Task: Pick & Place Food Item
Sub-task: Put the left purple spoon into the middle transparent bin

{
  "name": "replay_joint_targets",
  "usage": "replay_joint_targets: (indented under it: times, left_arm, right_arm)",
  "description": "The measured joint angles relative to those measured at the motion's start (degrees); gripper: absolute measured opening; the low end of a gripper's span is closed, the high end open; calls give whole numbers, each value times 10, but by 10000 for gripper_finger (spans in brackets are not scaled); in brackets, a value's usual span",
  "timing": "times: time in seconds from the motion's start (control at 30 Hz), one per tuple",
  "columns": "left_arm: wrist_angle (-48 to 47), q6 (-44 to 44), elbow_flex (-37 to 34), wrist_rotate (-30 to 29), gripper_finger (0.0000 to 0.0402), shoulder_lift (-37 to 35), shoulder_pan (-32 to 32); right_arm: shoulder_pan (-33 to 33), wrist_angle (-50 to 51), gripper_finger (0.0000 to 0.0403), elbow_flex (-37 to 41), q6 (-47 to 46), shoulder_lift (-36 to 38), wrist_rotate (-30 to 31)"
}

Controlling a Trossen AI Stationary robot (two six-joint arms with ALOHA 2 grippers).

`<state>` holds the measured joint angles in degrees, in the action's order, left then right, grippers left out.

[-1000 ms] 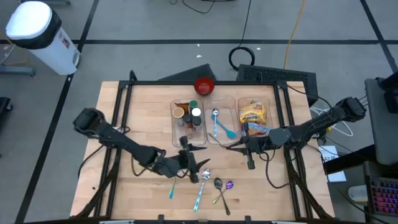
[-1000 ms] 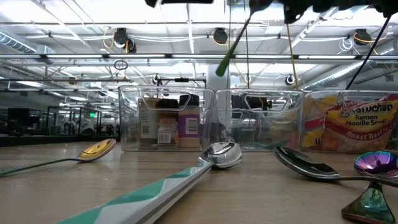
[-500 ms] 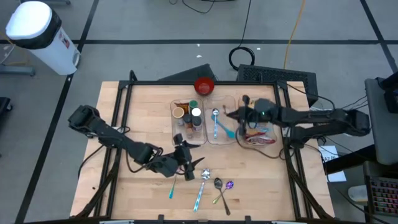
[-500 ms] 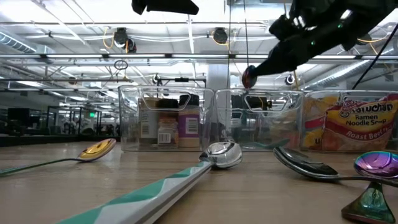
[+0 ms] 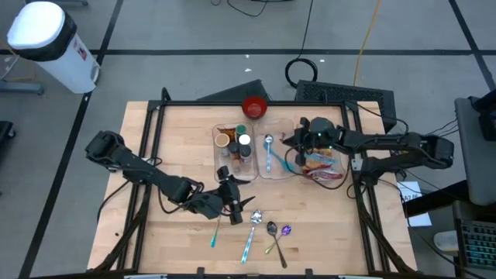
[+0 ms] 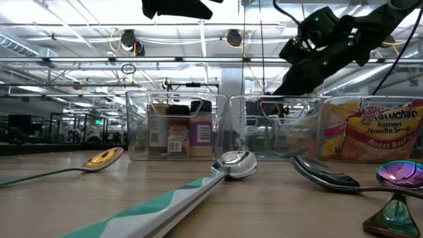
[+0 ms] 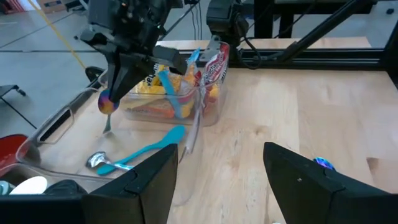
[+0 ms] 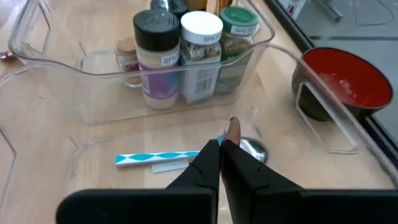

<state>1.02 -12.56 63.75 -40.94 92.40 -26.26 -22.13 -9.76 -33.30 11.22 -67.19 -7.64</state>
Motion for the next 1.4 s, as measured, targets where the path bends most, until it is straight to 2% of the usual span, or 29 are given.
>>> replay_joint_targets:
  times: [0.13,0.3,0.63,0.8,0.97,1.13,1.27,1.4]
  left_arm:
    - [0,0,0,2,241,0,0]
    - [-1,0,0,4,241,0,0]
    - [-5,1,0,4,241,0,0]
    - [-6,1,0,4,241,0,0]
    - [-12,-23,0,14,241,0,0]
    - [-45,-87,1,92,241,0,0]
    - [-128,-168,1,142,241,1,-1]
    - [-137,-195,-25,138,241,1,-17]
  right_arm:
    - [0,-6,2,-1,-2,-21,1]
    - [0,-21,18,-1,-52,-29,0]
    - [38,-23,158,0,-97,-20,-1]
    - [75,-26,196,0,-97,18,-1]
    - [136,-26,209,0,-138,83,-6]
    - [223,-33,207,0,-195,136,-92]
    - [315,-47,199,0,-181,153,-104]
    - [385,-75,194,0,-150,154,-104]
